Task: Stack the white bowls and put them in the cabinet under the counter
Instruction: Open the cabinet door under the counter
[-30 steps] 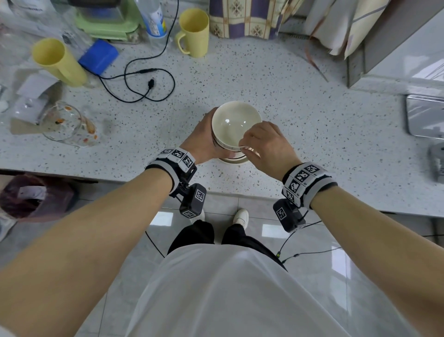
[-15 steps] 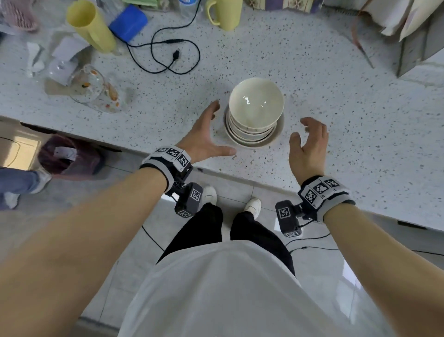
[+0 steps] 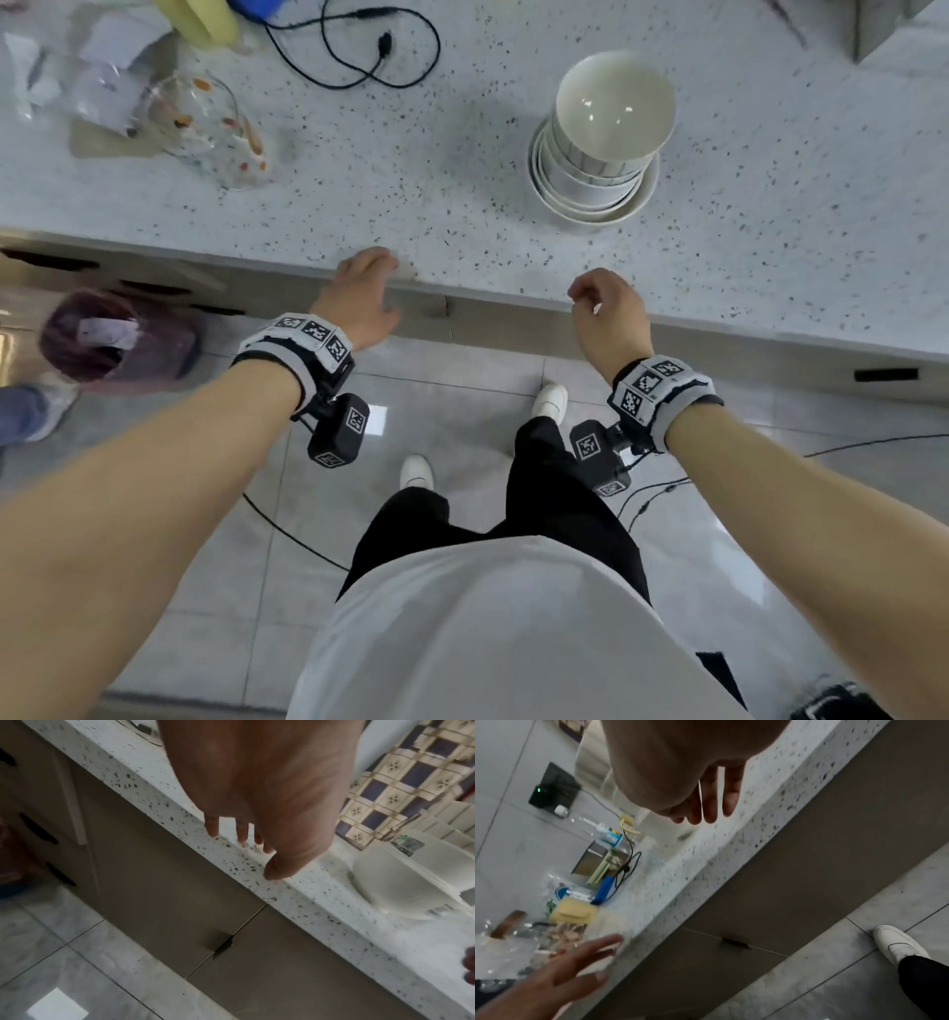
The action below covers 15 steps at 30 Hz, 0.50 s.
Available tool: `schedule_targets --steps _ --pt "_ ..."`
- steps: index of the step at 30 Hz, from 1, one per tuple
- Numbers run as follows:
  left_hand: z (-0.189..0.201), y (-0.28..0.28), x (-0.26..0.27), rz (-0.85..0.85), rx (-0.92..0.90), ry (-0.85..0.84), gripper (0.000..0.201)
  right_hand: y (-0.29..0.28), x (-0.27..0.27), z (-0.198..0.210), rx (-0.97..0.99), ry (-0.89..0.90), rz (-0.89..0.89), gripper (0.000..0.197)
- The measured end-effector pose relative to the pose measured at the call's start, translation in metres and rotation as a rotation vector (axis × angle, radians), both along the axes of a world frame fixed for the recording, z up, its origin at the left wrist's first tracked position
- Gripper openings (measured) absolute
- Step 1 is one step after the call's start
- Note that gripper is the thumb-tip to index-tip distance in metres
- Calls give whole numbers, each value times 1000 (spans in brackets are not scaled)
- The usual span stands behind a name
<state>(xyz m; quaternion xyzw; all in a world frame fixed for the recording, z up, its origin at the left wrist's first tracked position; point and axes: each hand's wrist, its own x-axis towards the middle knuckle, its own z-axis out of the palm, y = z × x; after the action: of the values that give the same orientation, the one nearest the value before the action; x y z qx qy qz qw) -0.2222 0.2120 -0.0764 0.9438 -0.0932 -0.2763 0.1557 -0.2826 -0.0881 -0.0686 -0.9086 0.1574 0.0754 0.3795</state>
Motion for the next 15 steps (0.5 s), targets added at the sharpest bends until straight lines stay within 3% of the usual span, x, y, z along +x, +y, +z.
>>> schedule_targets --steps 6,10,15 --pt "-28 52 -11 -261 -11 -174 76 90 -26 -44 38 132 7 26" --pt "-52 71 -11 -282 -189 -230 75 128 -27 -78 70 199 -23 26" --pt "-88 88 -14 -338 -266 -389 81 156 1 -132 122 231 -46 25"
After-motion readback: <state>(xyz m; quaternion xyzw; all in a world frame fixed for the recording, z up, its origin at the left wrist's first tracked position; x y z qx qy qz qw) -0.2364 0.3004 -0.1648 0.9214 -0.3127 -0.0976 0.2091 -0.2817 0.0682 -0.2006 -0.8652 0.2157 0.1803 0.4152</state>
